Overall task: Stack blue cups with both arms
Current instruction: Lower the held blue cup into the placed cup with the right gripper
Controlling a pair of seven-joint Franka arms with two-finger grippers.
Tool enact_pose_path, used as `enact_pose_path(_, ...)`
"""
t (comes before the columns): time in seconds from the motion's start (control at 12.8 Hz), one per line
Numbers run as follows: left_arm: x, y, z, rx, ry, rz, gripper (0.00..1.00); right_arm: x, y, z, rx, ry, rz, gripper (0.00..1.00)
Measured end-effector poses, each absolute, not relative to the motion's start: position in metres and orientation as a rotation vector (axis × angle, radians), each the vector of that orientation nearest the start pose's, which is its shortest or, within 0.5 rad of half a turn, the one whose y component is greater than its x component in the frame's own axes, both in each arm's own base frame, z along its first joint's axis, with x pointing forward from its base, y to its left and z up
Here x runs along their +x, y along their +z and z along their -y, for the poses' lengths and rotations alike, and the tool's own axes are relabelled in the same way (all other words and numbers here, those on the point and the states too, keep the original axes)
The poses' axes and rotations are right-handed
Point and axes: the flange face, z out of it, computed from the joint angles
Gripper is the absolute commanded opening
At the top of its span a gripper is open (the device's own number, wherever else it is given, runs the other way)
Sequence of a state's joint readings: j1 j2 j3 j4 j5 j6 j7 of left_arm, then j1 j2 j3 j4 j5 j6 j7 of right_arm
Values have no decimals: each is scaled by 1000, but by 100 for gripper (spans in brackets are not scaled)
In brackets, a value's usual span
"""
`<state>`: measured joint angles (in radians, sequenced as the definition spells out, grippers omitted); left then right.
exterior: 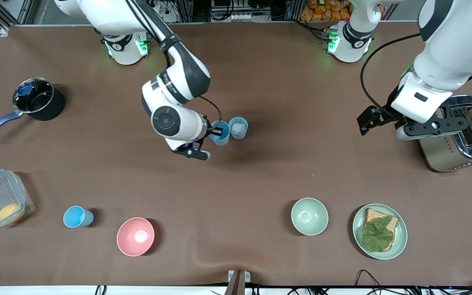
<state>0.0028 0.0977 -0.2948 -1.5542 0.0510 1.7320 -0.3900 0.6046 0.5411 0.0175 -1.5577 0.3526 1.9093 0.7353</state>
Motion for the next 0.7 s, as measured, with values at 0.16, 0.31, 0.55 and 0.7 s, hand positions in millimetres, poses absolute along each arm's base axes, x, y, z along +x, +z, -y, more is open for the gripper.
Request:
enact_pose_path(0.16,579,595,138,-3133,-130,126,100,529,318,-423,-2933,516,-385,0)
enact_pose_path(0.31,580,598,122,-3126,-128,136,100,523,312,-434,-2937,510,-374,0)
enact_pose_path(0.55,577,604,115,-3123,-130,152,100,509,306,-451,-2948,518,-369,0)
enact_pose_path(0.7,577,604,114,-3121,-121,155,100,506,306,-455,-2951,519,-363,0)
